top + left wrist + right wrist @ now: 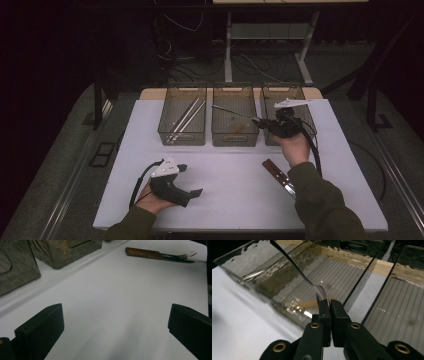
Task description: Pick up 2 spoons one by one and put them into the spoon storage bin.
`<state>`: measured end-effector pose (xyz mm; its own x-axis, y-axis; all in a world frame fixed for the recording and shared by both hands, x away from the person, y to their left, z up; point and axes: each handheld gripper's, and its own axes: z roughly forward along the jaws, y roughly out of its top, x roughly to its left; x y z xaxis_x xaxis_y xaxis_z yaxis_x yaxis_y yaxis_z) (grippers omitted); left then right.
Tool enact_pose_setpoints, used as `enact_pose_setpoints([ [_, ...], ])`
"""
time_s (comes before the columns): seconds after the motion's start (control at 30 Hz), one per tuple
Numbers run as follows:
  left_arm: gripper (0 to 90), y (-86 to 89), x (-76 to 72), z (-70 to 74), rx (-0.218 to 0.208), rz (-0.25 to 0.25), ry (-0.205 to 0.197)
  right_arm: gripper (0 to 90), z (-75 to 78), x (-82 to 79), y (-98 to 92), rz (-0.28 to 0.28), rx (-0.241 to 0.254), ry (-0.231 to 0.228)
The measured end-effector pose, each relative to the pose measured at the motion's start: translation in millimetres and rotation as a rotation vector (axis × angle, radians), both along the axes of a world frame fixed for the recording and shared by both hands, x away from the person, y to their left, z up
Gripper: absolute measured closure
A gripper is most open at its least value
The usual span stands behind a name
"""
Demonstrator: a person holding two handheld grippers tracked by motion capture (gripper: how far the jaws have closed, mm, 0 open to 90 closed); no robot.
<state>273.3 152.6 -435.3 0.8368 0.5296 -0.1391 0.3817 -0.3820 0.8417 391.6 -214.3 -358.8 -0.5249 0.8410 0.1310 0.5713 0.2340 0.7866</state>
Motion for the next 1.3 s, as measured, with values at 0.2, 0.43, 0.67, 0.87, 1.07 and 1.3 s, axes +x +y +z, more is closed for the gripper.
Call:
enact_pose_setpoints([
  [0.2,0.0,-1.0,-0.8,0.2,-0.003,-0.008,-0.001,88.0,-6.8,24.8,14.1,-0.038,-0.010,0.022],
  [0.43,0.0,-1.1,-0.8,0.3,-0.007,-0.014,-0.001,87.9,-18.7,41.9,26.4,-0.073,-0.041,0.058],
  [0.67,0.0,-1.7,-1.1,0.7,-0.007,-0.015,-0.002,71.2,-25.5,46.2,36.4,-0.092,-0.075,0.048],
  [0.87,0.0,-2.2,-1.0,0.2,-0.010,-0.014,-0.001,55.5,-21.7,44.7,36.7,-0.078,-0.097,0.019],
  [1.07,0.0,-2.3,-0.9,-0.1,-0.008,-0.012,0.000,49.6,-18.4,41.4,35.0,-0.055,-0.084,0.014],
  [1.3,0.0,-2.0,-1.0,0.1,-0.007,-0.011,-0.003,45.2,-10.3,34.2,32.6,-0.015,-0.042,0.009],
])
